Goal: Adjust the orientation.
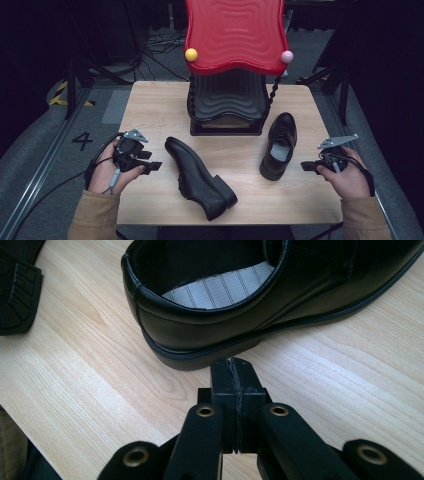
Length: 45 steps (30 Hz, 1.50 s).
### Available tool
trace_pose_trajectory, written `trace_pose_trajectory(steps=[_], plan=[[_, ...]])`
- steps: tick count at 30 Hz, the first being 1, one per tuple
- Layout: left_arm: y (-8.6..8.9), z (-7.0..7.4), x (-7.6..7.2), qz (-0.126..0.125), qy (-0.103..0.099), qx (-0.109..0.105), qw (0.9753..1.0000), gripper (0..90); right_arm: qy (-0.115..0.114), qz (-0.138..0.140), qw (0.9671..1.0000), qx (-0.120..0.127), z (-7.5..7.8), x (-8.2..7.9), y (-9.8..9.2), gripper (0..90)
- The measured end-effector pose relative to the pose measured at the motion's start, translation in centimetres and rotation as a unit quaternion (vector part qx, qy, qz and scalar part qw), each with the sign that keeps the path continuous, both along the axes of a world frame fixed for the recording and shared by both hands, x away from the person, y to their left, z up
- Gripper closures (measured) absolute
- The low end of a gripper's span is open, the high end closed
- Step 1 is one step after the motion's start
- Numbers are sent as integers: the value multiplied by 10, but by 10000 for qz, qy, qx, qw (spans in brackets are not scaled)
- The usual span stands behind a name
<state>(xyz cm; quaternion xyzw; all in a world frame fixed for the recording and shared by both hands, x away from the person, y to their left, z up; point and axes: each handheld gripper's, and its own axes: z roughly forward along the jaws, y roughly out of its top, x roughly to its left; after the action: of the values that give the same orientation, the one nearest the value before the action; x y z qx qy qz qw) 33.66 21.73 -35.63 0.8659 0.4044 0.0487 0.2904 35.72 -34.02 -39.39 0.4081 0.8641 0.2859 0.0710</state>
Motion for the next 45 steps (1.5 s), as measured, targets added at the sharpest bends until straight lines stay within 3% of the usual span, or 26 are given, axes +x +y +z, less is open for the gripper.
trace_pose_trajectory(steps=[17,23,33,45], plan=[[-3,4,-5,-60,-11,-18,10000,459,-72,228,9996,116,9,-3,12,900],[-6,5,-5,-138,-2,-46,9999,458,-115,469,9985,256,18,-5,25,900],[-4,8,-8,-139,-54,-105,9998,456,-204,1110,9932,293,41,-4,66,900],[-4,10,-10,-152,-104,-110,9998,449,-113,1642,9858,324,46,-4,107,900]])
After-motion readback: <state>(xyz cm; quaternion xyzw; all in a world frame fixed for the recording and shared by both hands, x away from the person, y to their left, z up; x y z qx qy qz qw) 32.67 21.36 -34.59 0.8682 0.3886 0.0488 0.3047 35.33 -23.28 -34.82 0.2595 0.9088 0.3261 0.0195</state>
